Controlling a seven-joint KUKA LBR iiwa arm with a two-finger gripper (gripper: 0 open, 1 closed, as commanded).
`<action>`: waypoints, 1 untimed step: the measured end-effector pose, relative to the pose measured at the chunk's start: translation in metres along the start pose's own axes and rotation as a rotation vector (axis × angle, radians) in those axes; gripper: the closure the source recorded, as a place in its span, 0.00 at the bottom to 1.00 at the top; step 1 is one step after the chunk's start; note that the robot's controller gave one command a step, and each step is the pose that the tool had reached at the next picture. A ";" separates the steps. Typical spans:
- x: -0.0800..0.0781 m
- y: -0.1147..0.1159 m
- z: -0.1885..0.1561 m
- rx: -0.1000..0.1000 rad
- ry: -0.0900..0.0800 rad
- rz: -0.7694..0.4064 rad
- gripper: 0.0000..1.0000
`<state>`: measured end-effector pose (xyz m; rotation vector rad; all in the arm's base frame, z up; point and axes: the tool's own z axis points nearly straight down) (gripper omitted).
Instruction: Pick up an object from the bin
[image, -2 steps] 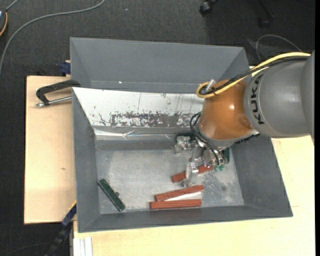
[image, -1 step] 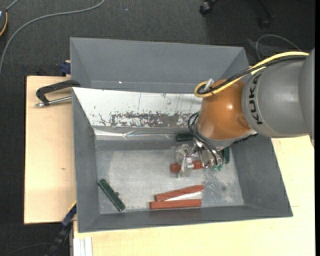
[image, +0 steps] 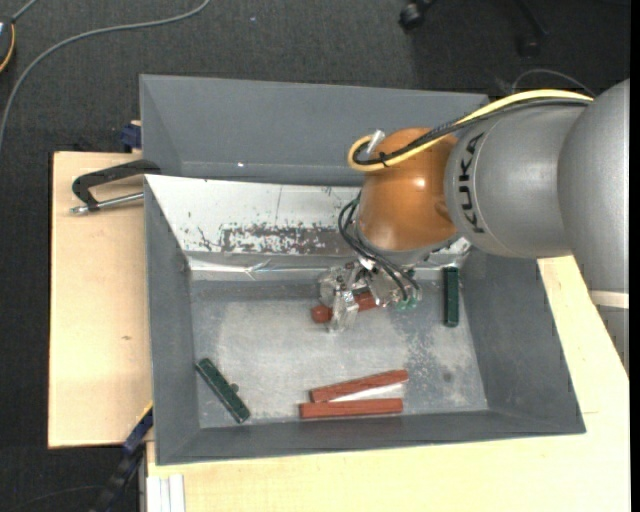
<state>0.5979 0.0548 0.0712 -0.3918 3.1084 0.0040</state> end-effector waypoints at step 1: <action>0.005 -0.013 -0.160 0.004 -0.007 -0.026 1.00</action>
Offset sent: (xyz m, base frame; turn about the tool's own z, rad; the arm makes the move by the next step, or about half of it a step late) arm -0.0059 -0.0151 0.1533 -0.0277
